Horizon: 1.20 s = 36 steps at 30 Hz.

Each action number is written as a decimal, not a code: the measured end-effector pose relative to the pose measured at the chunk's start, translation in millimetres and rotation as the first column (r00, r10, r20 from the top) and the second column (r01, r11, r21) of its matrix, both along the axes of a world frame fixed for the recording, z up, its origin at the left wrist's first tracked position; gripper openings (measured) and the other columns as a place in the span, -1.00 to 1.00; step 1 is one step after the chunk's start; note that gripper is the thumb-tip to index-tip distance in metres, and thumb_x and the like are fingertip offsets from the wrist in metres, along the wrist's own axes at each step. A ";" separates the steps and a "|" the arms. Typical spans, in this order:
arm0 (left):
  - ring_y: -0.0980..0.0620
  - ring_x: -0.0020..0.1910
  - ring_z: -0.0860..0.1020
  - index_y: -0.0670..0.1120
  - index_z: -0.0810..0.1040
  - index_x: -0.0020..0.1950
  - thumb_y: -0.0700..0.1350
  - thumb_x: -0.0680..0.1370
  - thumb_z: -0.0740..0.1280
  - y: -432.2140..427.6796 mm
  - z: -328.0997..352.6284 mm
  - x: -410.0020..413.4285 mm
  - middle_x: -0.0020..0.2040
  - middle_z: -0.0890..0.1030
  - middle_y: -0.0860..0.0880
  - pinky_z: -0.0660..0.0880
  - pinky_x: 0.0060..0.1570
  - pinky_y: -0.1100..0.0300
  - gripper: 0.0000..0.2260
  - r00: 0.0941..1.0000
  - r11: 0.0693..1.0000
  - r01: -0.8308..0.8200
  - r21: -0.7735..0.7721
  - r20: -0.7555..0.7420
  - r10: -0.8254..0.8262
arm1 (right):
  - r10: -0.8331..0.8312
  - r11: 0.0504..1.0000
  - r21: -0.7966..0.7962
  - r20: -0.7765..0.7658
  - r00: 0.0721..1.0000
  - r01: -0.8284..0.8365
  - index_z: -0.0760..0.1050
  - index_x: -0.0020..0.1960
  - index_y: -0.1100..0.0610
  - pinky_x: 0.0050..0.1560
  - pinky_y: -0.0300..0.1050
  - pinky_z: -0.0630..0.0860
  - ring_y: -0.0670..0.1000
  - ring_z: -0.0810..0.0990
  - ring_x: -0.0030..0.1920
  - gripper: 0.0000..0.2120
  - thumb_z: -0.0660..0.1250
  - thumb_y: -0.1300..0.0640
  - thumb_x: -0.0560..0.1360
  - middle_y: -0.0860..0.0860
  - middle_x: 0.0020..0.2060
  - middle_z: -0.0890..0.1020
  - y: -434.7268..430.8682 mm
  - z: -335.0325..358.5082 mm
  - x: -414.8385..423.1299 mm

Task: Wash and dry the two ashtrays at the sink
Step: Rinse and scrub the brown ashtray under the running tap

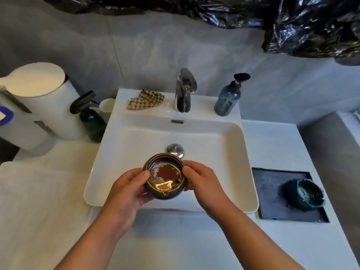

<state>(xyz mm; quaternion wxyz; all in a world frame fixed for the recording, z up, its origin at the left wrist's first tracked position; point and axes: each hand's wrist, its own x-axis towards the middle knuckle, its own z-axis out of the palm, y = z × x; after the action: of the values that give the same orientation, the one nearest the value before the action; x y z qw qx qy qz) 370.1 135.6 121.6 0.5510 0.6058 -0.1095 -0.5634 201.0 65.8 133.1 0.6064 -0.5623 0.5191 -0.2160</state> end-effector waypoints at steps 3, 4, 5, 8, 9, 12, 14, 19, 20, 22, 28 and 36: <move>-0.04 -0.17 0.66 -0.15 0.58 0.03 -0.21 0.58 0.29 -20.9 -1.0 -9.1 -0.20 0.72 -0.06 0.55 -0.18 0.03 -0.91 0.998 0.998 0.062 0.006 -0.013 -0.062 | -0.050 0.999 -0.003 0.000 0.999 0.050 0.66 -0.08 -0.11 -0.02 0.04 0.63 0.14 0.64 -0.05 -0.67 0.16 0.14 0.65 0.09 -0.08 0.70 -12.9 -3.5 -12.3; -0.05 -0.16 0.66 -0.16 0.58 0.04 -0.22 0.57 0.30 -28.1 -0.7 -12.4 -0.20 0.73 -0.07 0.56 -0.18 0.02 -0.91 0.997 0.997 0.080 0.012 -0.017 -0.079 | -0.060 0.998 -0.001 0.006 0.998 0.060 0.66 -0.08 -0.13 -0.01 0.06 0.63 0.16 0.64 -0.02 -0.66 0.17 0.14 0.64 0.07 -0.08 0.70 -18.4 -3.8 -16.3; -0.06 -0.16 0.66 -0.17 0.57 0.05 -0.24 0.57 0.30 -35.1 -0.7 -15.1 -0.19 0.73 -0.08 0.56 -0.18 0.02 -0.90 0.996 0.996 0.092 0.022 -0.019 -0.091 | -0.062 0.998 -0.003 0.010 0.998 0.062 0.66 -0.07 -0.13 -0.01 0.06 0.63 0.16 0.63 -0.01 -0.67 0.17 0.14 0.64 0.05 -0.08 0.70 -23.6 -4.1 -20.0; -0.10 -0.16 0.63 -0.19 0.56 0.04 -0.29 0.56 0.28 -56.2 -2.3 -20.6 -0.14 0.69 -0.17 0.56 -0.16 0.01 -0.90 0.996 0.994 0.087 0.061 -0.010 -0.086 | -0.032 0.999 -0.011 -0.006 0.999 0.032 0.67 0.07 -0.03 -0.05 -0.05 0.61 0.06 0.63 -0.09 -0.74 0.19 0.13 0.64 0.04 -0.08 0.70 -43.3 -3.7 -28.6; -0.12 -0.15 0.62 -0.20 0.55 0.05 -0.31 0.57 0.27 -63.1 -2.9 -21.1 -0.11 0.67 -0.19 0.55 -0.16 0.00 -0.89 0.997 0.994 0.079 0.072 -0.004 -0.079 | -0.018 1.000 -0.015 -0.017 1.000 0.018 0.66 0.11 0.02 -0.03 -0.06 0.60 0.03 0.63 -0.08 -0.75 0.20 0.12 0.64 0.04 -0.07 0.70 -52.5 -3.3 -31.2; -0.12 -0.12 0.61 -0.19 0.55 0.02 -0.31 0.58 0.26 -83.5 -6.9 -18.9 -0.10 0.66 -0.19 0.55 -0.19 0.01 -0.90 0.998 0.995 0.047 0.088 0.027 -0.049 | -0.036 0.990 -0.143 -0.143 0.989 0.015 0.60 0.26 0.10 0.19 0.05 0.59 0.04 0.63 0.08 -0.73 0.25 0.08 0.63 0.06 0.10 0.69 -92.5 -2.9 -33.7; -0.11 -0.14 0.62 -0.17 0.55 -0.02 -0.32 0.58 0.27 -97.1 -10.8 -14.9 -0.13 0.66 -0.18 0.56 -0.19 0.02 -0.91 0.998 0.995 0.018 0.098 0.051 -0.024 | -0.076 0.948 -0.317 -0.259 0.963 -0.010 0.52 0.38 0.05 0.22 -0.10 0.53 -0.05 0.59 0.14 -0.65 0.29 0.03 0.62 0.00 0.22 0.64 -122.1 4.6 -27.1; -0.11 -0.17 0.62 -0.15 0.52 -0.04 -0.31 0.58 0.30 -125.1 -19.1 2.7 -0.11 0.65 -0.19 0.59 -0.11 -0.03 -0.92 0.997 0.995 -0.023 0.096 0.070 0.016 | -0.003 0.564 -0.722 -0.488 0.873 -0.401 0.44 0.46 0.09 0.34 0.04 0.48 0.07 0.49 0.37 -0.53 0.39 0.04 0.57 0.03 0.43 0.48 -179.1 37.6 8.5; -0.11 -0.17 0.62 -0.15 0.52 -0.04 -0.31 0.57 0.30 -129.5 -19.7 6.5 -0.11 0.65 -0.19 0.59 -0.11 -0.04 -0.92 0.997 0.996 -0.016 0.090 0.072 0.010 | 0.003 0.497 -0.725 -0.549 0.836 -0.477 0.45 0.45 0.10 0.33 0.06 0.47 0.10 0.48 0.39 -0.53 0.39 0.06 0.57 0.05 0.45 0.47 -188.1 42.4 14.7; -0.11 -0.16 0.62 -0.15 0.53 -0.04 -0.31 0.57 0.31 -136.8 -20.0 13.2 -0.13 0.65 -0.18 0.59 -0.12 -0.03 -0.92 0.997 0.997 0.005 0.078 0.075 -0.011 | -0.006 0.388 -0.730 -0.613 0.790 -0.563 0.54 0.37 0.15 0.19 0.13 0.58 0.17 0.58 0.28 -0.60 0.42 0.12 0.55 0.10 0.36 0.56 -202.1 49.1 23.4; -0.10 -0.14 0.63 -0.16 0.56 0.00 -0.29 0.57 0.31 -150.7 -22.0 26.1 -0.12 0.66 -0.18 0.60 -0.03 -0.08 -0.93 0.993 0.994 0.079 0.070 0.080 -0.084 | -0.015 0.276 -0.703 -0.685 0.728 -0.656 0.66 0.15 0.19 -0.05 0.10 0.63 0.19 0.66 0.02 -0.75 0.45 0.13 0.52 0.13 0.06 0.69 -215.9 63.7 29.8; -0.13 -0.08 0.62 -0.16 0.55 0.00 -0.28 0.57 0.31 -158.4 -27.9 29.5 -0.07 0.64 -0.21 0.60 -0.02 -0.08 -0.93 0.992 0.991 0.111 0.075 0.049 -0.115 | -0.011 0.317 -0.701 -0.676 0.737 -0.638 0.65 0.21 0.19 0.01 0.09 0.63 0.17 0.67 0.07 -0.72 0.44 0.13 0.53 0.13 0.09 0.69 -211.4 68.0 31.7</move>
<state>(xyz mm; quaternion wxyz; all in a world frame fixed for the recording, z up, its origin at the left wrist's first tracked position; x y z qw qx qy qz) 399.6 -22.8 93.8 0.4928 0.6329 -0.1375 -0.5811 232.7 -145.6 201.1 0.0412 -0.9277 0.3377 -0.1534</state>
